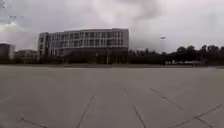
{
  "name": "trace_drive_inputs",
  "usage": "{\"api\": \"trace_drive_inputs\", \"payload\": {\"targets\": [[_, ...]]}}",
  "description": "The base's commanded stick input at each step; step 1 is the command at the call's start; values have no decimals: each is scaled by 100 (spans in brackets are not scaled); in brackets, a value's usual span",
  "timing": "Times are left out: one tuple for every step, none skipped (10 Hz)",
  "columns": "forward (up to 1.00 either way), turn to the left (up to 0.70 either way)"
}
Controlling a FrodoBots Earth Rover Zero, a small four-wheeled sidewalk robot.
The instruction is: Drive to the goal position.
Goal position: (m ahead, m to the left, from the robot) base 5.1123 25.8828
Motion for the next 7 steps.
{"api": "trace_drive_inputs", "payload": {"targets": [[0, 70], [0, 70], [0, 70], [0, 70], [0, 70], [0, 70], [0, 70]]}}
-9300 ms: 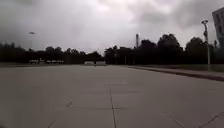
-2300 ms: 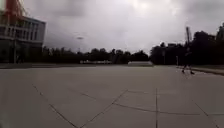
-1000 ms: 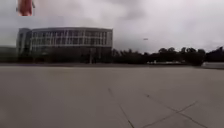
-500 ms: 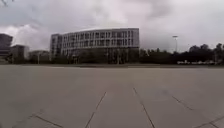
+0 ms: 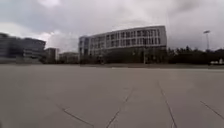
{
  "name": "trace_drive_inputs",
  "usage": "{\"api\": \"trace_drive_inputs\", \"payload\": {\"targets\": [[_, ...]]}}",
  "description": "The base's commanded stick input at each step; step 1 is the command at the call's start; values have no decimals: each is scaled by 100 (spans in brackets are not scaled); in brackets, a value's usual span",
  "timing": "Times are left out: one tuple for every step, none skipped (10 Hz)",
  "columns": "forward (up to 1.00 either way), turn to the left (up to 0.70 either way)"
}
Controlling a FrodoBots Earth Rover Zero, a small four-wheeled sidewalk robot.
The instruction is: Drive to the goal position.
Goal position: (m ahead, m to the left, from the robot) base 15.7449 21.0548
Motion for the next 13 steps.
{"api": "trace_drive_inputs", "payload": {"targets": [[0, 70], [0, 70], [0, 70], [0, 70], [0, 70], [0, 70], [0, 70], [0, 62], [0, 57], [0, 51], [0, 41], [0, 0], [0, 0]]}}
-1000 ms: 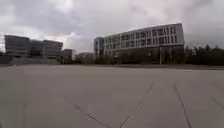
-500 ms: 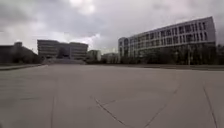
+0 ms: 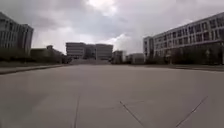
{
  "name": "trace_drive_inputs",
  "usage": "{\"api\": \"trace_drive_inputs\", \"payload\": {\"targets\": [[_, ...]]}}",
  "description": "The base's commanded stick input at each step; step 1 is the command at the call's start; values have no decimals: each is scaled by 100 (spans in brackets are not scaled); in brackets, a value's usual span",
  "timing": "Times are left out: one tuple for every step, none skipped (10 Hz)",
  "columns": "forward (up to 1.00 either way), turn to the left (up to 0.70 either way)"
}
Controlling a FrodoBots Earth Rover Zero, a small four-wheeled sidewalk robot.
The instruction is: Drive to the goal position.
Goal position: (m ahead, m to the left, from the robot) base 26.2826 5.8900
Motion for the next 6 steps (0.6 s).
{"api": "trace_drive_inputs", "payload": {"targets": [[0, 0], [0, 0], [0, 0], [0, 0], [0, 0], [0, 0]]}}
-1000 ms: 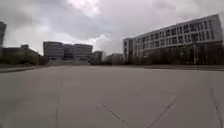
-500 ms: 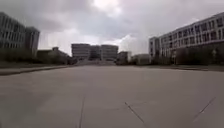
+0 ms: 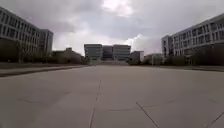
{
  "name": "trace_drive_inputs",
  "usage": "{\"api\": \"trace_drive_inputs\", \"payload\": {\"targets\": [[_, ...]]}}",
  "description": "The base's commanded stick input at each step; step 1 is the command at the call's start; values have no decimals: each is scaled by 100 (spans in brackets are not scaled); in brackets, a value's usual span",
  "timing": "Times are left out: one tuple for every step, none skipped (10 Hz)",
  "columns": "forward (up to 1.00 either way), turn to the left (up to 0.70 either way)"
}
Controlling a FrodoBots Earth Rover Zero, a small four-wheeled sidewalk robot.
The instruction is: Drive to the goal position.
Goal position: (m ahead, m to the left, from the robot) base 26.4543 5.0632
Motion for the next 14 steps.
{"api": "trace_drive_inputs", "payload": {"targets": [[25, 0], [63, 0], [70, 0], [70, 0], [70, 0], [70, 0], [70, 0], [70, 0], [70, 0], [70, 0], [70, 0], [70, 0], [70, 0], [70, 0]]}}
